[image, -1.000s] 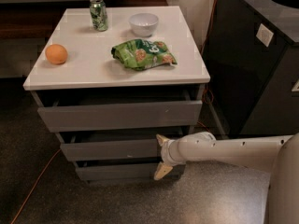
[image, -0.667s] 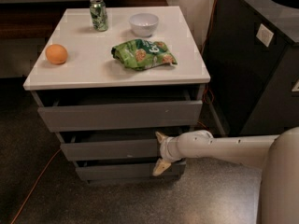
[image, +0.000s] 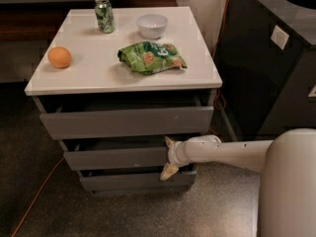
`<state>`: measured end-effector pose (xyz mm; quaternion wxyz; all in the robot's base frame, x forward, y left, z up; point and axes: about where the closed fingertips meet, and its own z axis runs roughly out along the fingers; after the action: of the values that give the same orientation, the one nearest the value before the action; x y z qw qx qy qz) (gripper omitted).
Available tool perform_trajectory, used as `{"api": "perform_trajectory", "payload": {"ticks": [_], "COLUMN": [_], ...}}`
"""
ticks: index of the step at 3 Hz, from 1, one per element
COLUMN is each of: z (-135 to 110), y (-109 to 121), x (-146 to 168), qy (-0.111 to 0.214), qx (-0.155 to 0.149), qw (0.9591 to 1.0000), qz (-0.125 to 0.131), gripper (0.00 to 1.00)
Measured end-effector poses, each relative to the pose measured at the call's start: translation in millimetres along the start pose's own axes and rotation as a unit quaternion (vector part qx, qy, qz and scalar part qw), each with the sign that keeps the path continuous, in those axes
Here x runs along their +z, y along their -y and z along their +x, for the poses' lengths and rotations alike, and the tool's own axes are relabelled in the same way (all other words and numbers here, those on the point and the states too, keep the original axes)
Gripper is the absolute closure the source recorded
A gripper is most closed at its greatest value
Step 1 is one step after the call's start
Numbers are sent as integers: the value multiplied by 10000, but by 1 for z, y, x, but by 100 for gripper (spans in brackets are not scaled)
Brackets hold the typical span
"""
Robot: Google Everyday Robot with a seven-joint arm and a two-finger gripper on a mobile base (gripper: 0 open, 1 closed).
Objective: Place orange into middle drawer
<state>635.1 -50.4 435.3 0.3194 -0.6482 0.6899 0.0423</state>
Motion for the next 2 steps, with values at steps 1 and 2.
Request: {"api": "perform_trajectory", "payload": {"ticks": [1, 2], "z": [4, 8], "y": [0, -8], "x": [9, 11], "qy": [-99, -206], "qx": [53, 113], "qw": [9999, 9997], "qz": [-31, -102], "gripper": [28, 52]}}
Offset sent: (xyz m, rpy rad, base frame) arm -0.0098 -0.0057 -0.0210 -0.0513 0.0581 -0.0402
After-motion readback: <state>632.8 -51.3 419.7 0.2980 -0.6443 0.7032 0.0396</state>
